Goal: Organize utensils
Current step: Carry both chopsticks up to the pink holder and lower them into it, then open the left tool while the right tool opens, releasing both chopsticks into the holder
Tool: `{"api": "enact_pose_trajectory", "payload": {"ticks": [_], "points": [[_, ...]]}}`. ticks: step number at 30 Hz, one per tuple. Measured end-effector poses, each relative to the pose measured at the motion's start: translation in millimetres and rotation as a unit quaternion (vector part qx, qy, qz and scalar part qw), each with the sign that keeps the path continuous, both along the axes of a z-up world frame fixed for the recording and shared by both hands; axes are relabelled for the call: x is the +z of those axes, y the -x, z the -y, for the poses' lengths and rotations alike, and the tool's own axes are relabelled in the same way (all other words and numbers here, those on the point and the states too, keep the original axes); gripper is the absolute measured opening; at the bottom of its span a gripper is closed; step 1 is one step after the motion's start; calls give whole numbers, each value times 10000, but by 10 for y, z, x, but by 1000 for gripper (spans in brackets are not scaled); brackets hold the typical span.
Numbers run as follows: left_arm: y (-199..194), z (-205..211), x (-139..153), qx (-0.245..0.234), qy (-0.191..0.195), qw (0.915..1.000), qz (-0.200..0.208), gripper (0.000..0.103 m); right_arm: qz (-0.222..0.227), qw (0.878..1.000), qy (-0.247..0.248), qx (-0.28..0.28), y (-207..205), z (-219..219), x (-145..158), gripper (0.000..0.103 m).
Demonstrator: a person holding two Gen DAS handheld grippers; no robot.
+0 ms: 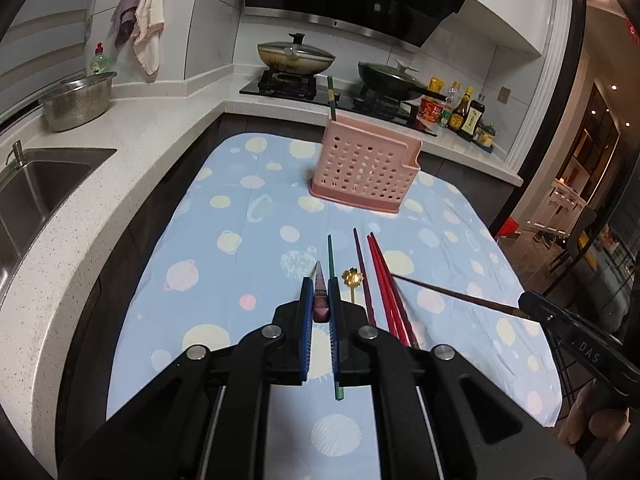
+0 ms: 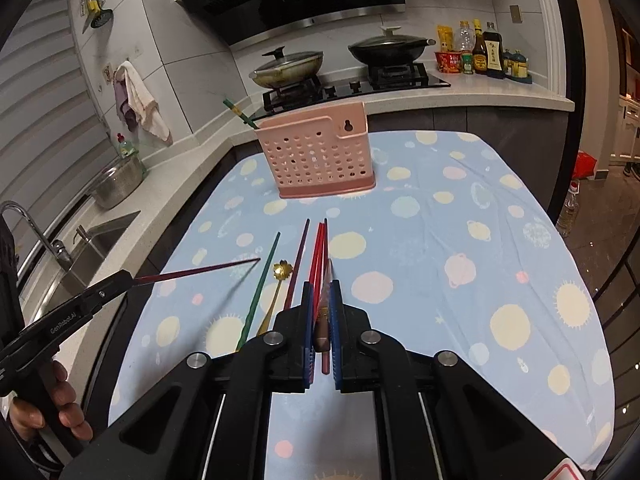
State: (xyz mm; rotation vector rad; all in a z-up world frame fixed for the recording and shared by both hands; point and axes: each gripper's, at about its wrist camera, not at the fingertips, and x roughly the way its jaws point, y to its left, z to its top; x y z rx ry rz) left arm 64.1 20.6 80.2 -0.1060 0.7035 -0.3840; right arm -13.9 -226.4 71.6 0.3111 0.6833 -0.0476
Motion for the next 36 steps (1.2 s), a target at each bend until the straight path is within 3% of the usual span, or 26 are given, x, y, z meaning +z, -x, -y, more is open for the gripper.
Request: {"api": "enact_pose_trajectory", "payload": {"ticks": [21,36], "points": [[-796,374,931,-403,333,9955,790,7,910,9936,-662,119,-708,528,972,7],[-1756,1008,2075,-539,720,9790,1830,7,1832,9830,-107,28,-1902,797,1973,7]]}}
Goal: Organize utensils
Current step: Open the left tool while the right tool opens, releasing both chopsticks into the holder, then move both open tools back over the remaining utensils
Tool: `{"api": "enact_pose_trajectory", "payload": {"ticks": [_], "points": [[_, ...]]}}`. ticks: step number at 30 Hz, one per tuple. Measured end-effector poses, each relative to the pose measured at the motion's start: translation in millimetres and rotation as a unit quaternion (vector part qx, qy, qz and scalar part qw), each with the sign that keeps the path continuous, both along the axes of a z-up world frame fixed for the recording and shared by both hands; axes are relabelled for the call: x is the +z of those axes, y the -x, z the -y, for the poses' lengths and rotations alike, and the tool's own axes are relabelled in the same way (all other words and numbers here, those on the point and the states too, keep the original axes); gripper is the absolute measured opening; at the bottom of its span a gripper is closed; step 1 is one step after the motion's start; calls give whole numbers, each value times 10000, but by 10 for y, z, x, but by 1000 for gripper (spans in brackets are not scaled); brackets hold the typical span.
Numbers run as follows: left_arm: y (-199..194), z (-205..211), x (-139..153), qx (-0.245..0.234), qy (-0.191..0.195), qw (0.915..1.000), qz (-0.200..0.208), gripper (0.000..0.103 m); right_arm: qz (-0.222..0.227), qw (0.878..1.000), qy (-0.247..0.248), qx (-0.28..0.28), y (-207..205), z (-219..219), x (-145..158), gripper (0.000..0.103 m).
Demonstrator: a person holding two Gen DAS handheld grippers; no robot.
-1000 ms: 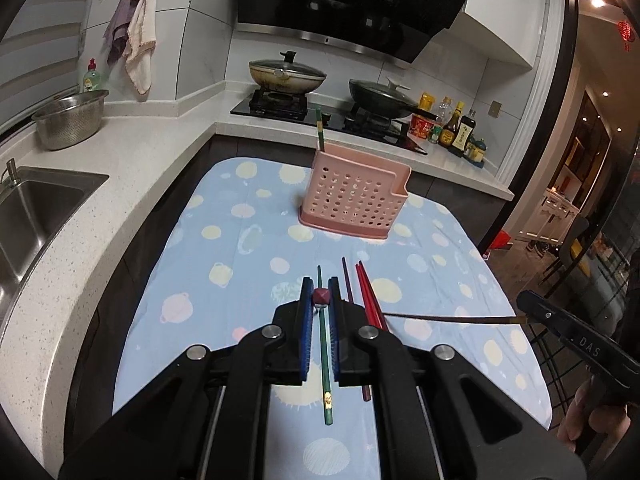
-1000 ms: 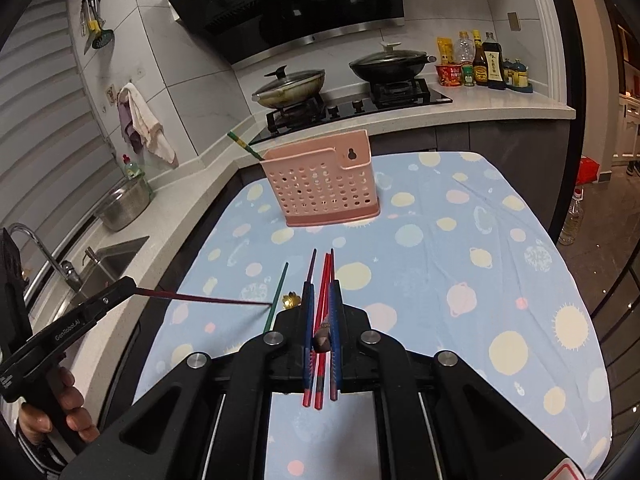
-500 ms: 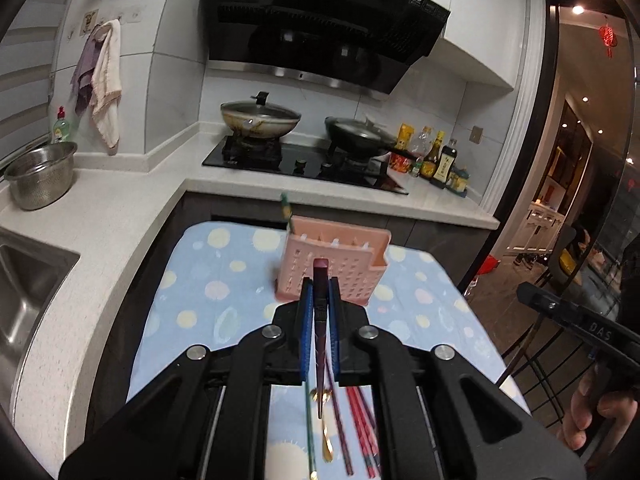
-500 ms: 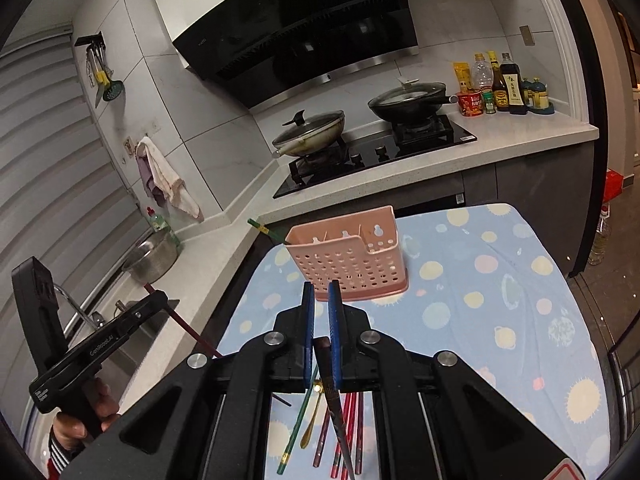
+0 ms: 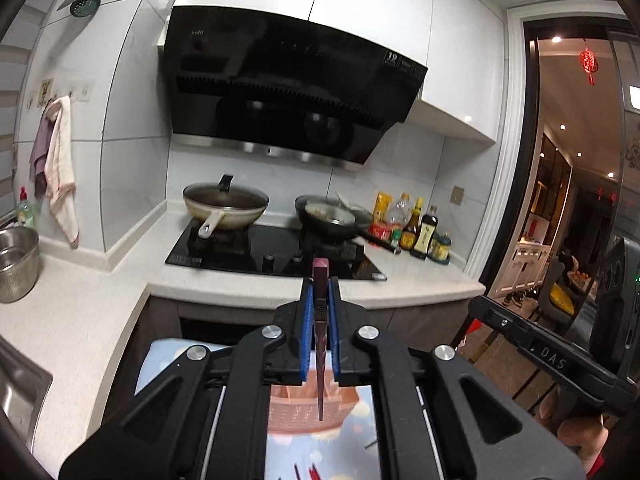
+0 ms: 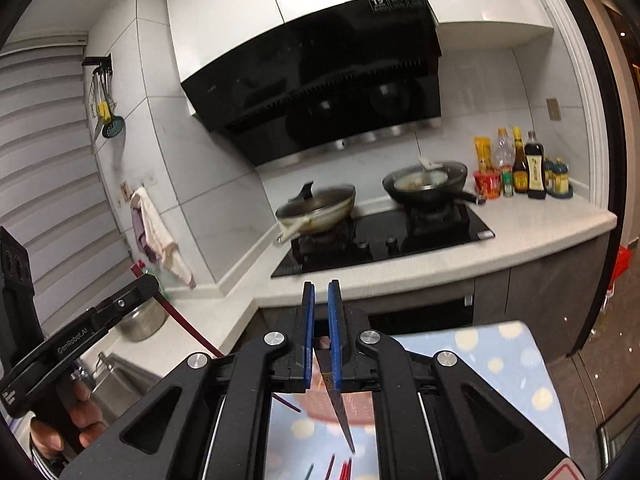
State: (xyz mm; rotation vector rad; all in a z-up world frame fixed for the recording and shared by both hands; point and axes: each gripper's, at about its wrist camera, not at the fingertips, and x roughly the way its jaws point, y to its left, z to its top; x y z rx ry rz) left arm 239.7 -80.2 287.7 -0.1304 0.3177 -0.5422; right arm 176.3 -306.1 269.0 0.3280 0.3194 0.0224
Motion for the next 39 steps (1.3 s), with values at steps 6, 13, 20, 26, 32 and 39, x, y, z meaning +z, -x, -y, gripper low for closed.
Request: {"api": "enact_pose_trajectory", "payload": {"ticks": [6,13,20,26,32,39], "points": [[-425,232,39,26,6,10000,93,7,268,9995,-124,-85,-471,145,211,7],[-776,377,-271,54,-214,9997,-124,7,350,9990,-254,-89,-931,202,131,7],[-985,412,-733,103,-421,9980,-454,7,59,9990,-440,89,-1224,161,-293,7],[-1081,347,-1032,157,-481,9959,-750,7,-395,9989,-240,56,-1279,97,-732,8],[-947,200,-1006,581,-419,9955,-616,59,-216,9993,-125,-262,-1072,161,-749,53],[-629,-70,-864,688,-341,9956,-544,60,-105,9994,7,-329,-594,169,-603,55]]}}
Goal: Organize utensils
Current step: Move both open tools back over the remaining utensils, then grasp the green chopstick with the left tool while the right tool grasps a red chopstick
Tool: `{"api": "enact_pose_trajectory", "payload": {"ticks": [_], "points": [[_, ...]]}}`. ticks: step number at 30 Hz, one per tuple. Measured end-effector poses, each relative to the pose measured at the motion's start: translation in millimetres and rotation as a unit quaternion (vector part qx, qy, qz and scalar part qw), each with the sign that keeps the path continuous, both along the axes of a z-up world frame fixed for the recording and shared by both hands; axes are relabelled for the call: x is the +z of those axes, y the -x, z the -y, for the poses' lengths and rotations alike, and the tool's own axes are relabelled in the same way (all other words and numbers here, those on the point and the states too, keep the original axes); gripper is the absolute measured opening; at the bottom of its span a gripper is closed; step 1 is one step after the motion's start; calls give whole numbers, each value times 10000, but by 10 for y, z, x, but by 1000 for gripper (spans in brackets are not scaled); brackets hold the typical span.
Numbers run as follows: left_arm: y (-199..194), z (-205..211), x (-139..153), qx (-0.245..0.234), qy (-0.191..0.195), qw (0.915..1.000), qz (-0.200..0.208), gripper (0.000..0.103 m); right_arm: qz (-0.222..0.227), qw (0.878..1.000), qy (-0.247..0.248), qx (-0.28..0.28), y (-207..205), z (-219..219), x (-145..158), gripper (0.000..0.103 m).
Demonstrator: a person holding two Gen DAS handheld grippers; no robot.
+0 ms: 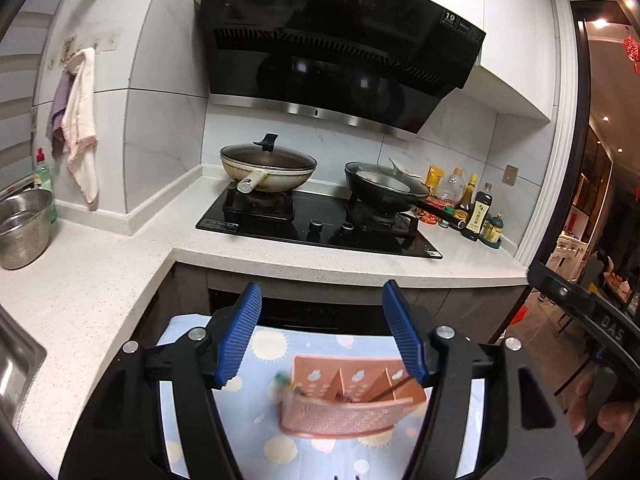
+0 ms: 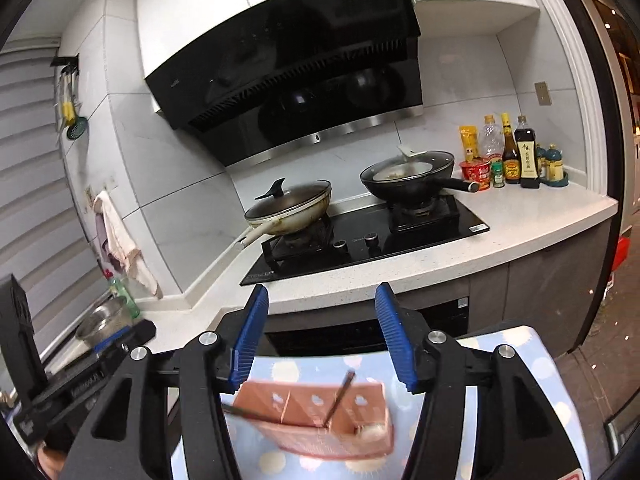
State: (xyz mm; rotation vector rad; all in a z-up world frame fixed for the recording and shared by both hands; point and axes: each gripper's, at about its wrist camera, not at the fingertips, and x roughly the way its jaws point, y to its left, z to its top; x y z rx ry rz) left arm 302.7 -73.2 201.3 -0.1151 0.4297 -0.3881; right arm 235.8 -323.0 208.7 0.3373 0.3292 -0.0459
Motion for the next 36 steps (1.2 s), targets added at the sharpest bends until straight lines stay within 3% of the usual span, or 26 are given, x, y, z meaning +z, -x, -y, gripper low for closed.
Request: {"api": "enact_pose_trajectory", "payload": {"ticks": [4,8,11,19,26,32,36], "points": [[304,-177,-42,72,-111,9999,-67,60,-197,9995,263,20,402,-107,-57,55],[680,-297,-256,71,-456,9987,-222,60,-659,9969,408,138,830,-255,-315,55],[1014,-388,-603,131,-845,9953,-445,60,-1090,9923,566,171,1150,-373,-608,55],[1673,-627,-1535,309,-1090,9833,-1424,60,-2114,9738,811,227,1905,-785,-1573,55],[2210,-601,-2231,96,-1317,9700,-2039,60,-2649,9595,923,264,2244,-1141,-2240,47],[2463,-519,-2501,-29,-1510,9662,-2089,60,-2972,9510,787,320,2263,-1226,-2526,40],[2445,-540,-2588,-65,-1375,9658,-2199,58,-3056,9493,656,325,2216,-1224,-2587,39]]}}
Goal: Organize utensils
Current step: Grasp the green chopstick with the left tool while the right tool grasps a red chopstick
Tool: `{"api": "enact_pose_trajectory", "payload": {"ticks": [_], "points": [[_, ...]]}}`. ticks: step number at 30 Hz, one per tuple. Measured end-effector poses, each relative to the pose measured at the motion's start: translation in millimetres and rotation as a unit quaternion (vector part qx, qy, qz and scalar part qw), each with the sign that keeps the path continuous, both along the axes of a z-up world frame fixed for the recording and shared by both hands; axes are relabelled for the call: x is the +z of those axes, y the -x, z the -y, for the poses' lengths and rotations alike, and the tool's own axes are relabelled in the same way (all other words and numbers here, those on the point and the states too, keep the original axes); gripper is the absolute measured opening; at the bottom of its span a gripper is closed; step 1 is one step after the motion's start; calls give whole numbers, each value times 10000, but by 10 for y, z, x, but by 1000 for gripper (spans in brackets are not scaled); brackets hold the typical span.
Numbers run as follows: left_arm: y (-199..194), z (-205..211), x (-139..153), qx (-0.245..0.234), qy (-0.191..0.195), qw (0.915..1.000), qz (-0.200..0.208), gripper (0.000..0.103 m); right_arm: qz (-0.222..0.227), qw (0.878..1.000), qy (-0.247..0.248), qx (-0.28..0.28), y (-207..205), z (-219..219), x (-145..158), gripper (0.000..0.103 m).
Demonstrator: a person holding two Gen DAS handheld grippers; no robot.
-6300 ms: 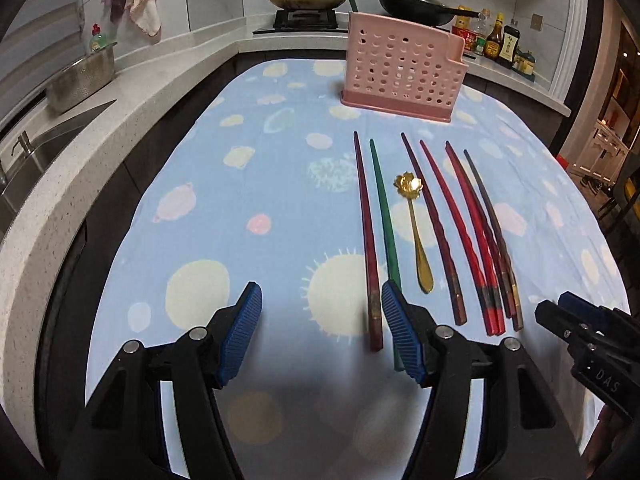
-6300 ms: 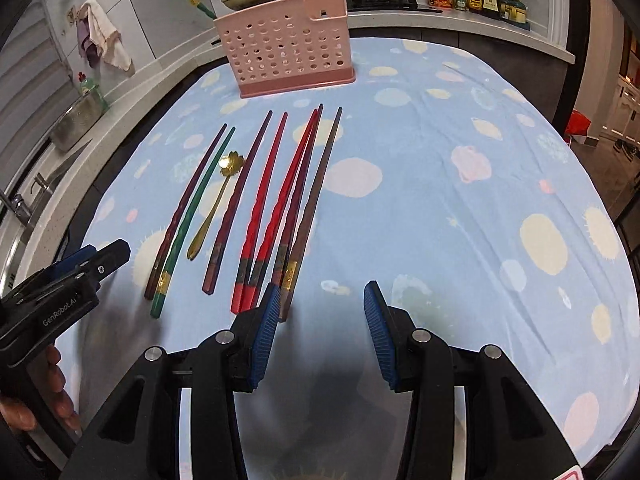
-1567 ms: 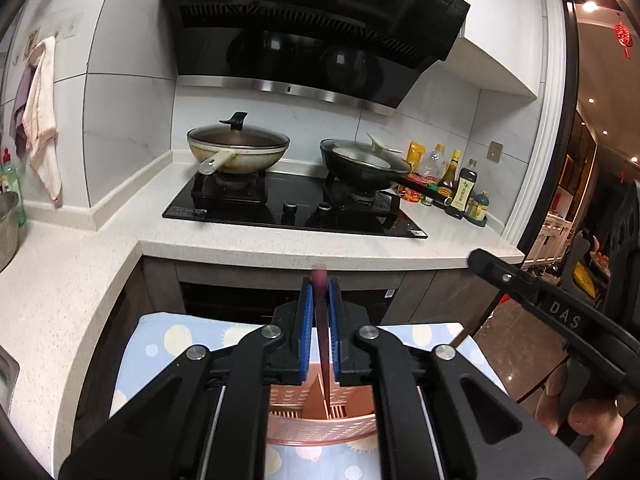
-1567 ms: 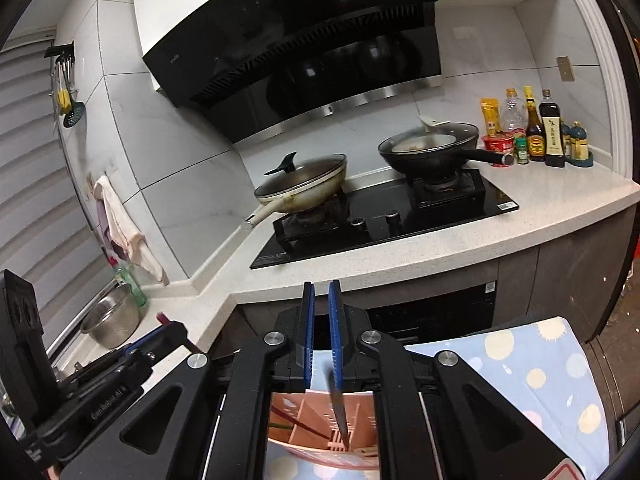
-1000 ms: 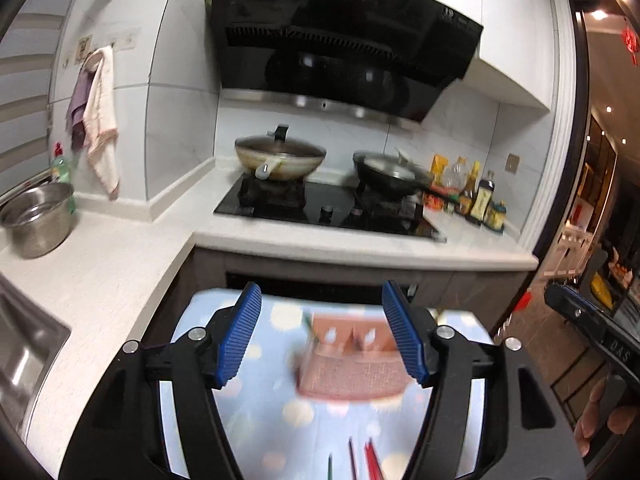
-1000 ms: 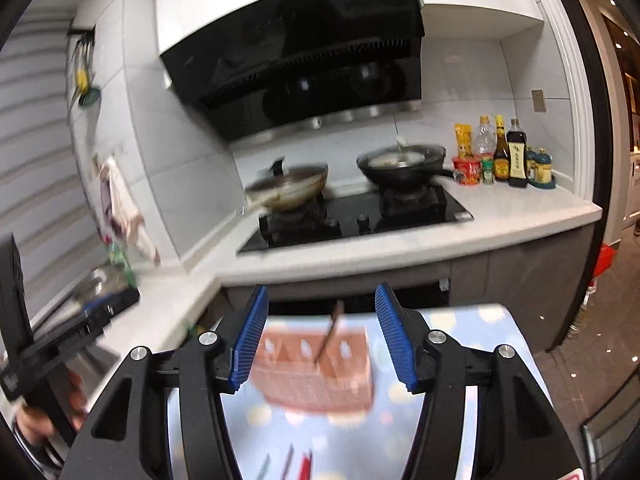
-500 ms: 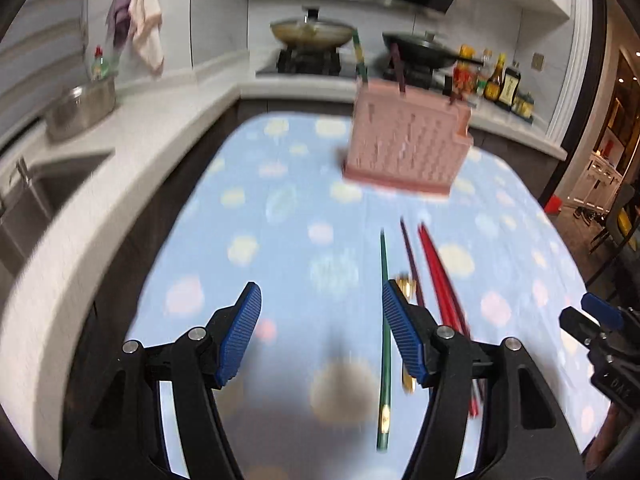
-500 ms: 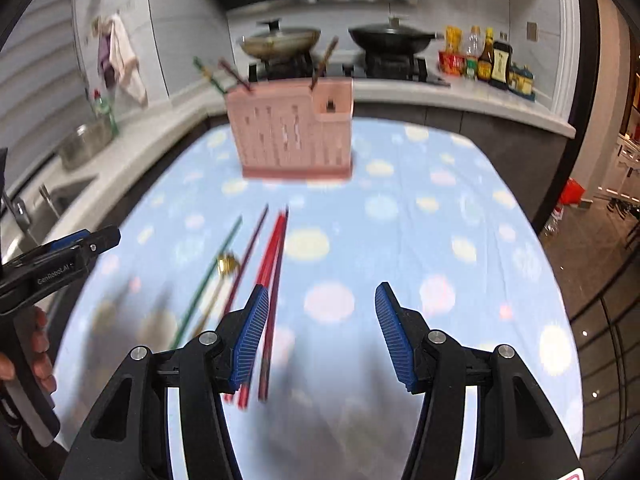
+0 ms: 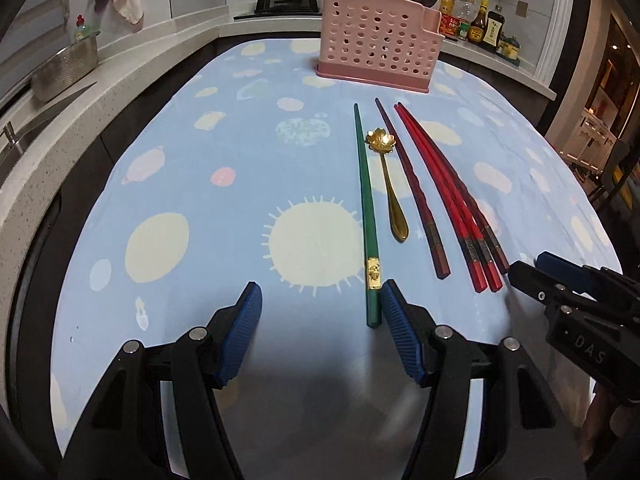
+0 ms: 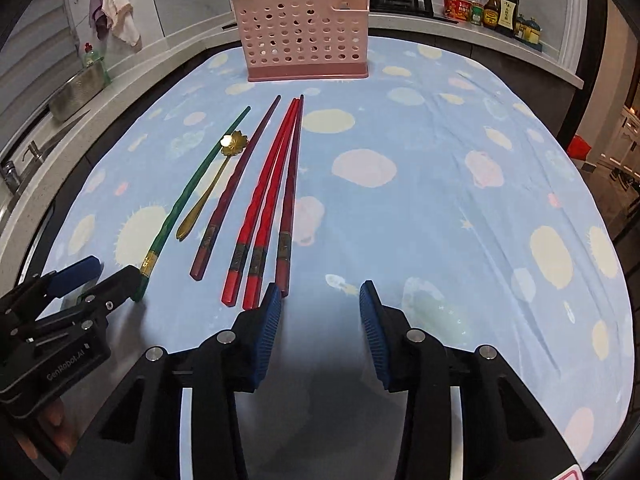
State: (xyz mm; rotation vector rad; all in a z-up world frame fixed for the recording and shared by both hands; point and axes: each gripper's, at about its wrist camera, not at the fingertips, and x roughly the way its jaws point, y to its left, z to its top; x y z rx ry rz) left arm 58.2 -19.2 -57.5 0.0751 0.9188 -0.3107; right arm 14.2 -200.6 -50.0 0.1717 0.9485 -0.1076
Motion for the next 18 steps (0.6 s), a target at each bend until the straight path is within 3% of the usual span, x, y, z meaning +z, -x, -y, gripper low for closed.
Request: {"api": "enact_pose_trajectory", "payload": {"ticks": [18], "points": [[-103,49,-31,-40,107,9998,186,44,77,10000,6,34,-264,-39,-52,33]]}}
